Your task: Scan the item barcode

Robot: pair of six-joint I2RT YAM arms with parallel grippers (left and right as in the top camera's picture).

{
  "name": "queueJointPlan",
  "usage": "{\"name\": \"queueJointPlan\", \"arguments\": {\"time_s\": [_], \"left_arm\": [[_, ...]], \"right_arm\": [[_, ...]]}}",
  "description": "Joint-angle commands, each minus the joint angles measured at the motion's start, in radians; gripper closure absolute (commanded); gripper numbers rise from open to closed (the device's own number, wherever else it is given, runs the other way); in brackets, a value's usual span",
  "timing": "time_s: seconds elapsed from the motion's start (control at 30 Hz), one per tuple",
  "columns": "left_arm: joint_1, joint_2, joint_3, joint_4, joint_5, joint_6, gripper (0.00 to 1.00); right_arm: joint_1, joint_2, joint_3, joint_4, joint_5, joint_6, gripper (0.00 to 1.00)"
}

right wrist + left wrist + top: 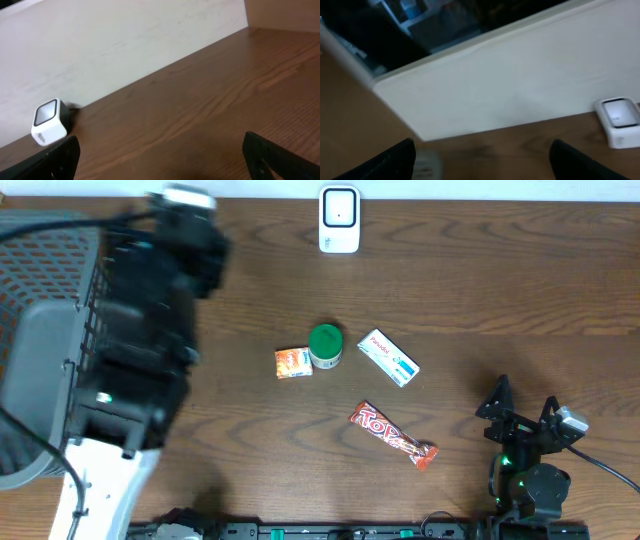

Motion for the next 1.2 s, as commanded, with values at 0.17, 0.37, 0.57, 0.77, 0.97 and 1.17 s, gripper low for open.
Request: {"name": "queueJointPlan", "arguments": {"time_s": [0.17, 0.37, 0.57, 0.77, 0.97, 1.17], "left_arm": [[0.283, -0.007, 0.020, 0.061, 0.465, -0.066, 0.14], [0.289, -0.070, 0.019, -0.026, 0.465, -0.063, 0.14], [0.290, -0.261, 0.019, -0.116, 0.465, -0.064, 0.14], [0.290, -0.458, 0.019, -0.140, 0.465, -0.064, 0.14], [0.289, -0.589, 0.013, -0.147, 0.465, -0.064, 0.14], [0.279, -0.669, 0.013, -0.148, 0.464, -0.064, 0.14]], "right_arm": [[0.008, -0.005, -0.002, -0.002, 0.010, 0.008, 0.01], [0.008, -0.005, -0.002, -0.002, 0.010, 0.008, 0.01], [0.008, -0.005, -0.002, -0.002, 0.010, 0.008, 0.01], [0.008, -0.005, -0.002, -0.002, 0.010, 0.008, 0.01], [0.008, -0.005, -0.002, -0.002, 0.010, 0.008, 0.01], [0.008, -0.005, -0.002, -0.002, 0.010, 0.008, 0.01]]}}
